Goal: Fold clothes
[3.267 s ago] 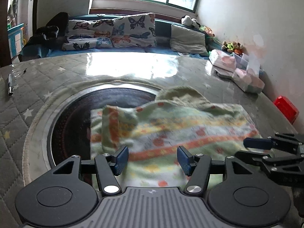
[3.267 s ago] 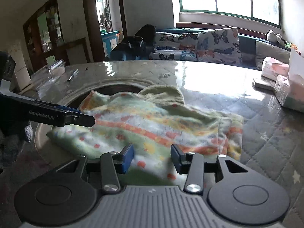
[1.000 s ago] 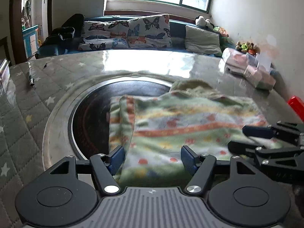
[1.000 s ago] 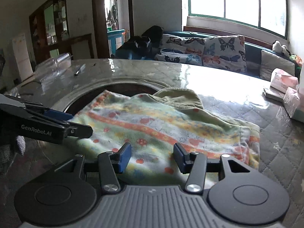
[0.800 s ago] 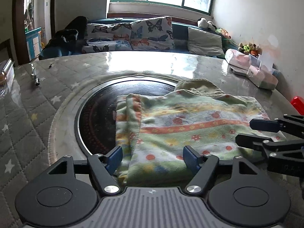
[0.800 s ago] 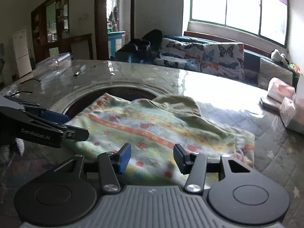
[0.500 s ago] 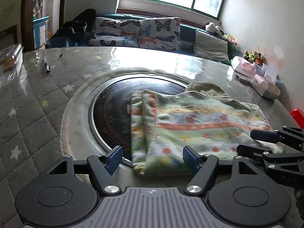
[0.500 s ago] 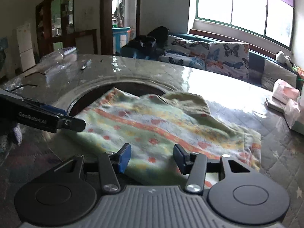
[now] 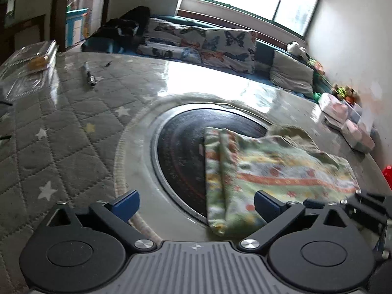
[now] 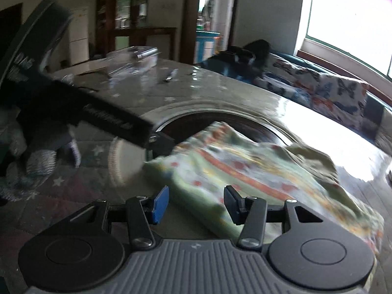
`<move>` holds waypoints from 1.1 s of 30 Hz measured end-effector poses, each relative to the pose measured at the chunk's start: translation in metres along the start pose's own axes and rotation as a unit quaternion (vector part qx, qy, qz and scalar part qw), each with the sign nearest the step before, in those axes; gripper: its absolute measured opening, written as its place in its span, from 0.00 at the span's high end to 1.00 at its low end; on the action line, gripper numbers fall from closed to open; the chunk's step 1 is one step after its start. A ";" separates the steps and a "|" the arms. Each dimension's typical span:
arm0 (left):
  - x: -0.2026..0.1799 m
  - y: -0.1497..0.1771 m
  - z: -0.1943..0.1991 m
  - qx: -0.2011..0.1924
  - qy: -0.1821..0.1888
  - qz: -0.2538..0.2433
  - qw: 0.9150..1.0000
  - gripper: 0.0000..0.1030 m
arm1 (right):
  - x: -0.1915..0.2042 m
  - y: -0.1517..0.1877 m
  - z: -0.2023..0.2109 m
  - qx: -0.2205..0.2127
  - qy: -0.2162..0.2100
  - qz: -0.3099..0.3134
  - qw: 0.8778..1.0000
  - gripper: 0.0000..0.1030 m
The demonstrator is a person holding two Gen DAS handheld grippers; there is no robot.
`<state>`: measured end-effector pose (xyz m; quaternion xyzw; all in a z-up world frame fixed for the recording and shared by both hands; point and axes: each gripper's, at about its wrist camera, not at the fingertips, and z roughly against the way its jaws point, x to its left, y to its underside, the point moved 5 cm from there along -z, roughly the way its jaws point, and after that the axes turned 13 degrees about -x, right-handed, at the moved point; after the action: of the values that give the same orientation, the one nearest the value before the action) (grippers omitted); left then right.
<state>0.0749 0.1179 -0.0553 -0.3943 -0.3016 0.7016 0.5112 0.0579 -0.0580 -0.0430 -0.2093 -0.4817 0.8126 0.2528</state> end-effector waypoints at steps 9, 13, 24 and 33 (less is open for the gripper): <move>0.009 -0.008 -0.006 0.010 0.000 0.042 0.999 0.01 | 0.025 -0.006 -0.025 0.006 -0.021 0.040 0.999 0.52; 0.009 -0.012 -0.008 0.013 0.009 0.059 0.998 0.01 | 0.030 -0.006 -0.031 0.008 -0.023 0.050 0.998 0.56; 0.003 -0.017 -0.019 0.045 0.052 0.141 0.988 0.01 | 0.005 -0.017 -0.026 -0.006 -0.039 -0.025 0.999 0.87; -0.012 -0.015 -0.036 0.083 0.068 0.202 0.974 0.02 | -0.024 -0.028 0.000 -0.044 -0.045 -0.090 0.994 0.89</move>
<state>0.1155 0.1114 -0.0580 -0.4498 -0.1209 0.7844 0.4096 0.0825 -0.0610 -0.0155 -0.1389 -0.5446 0.7732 0.2938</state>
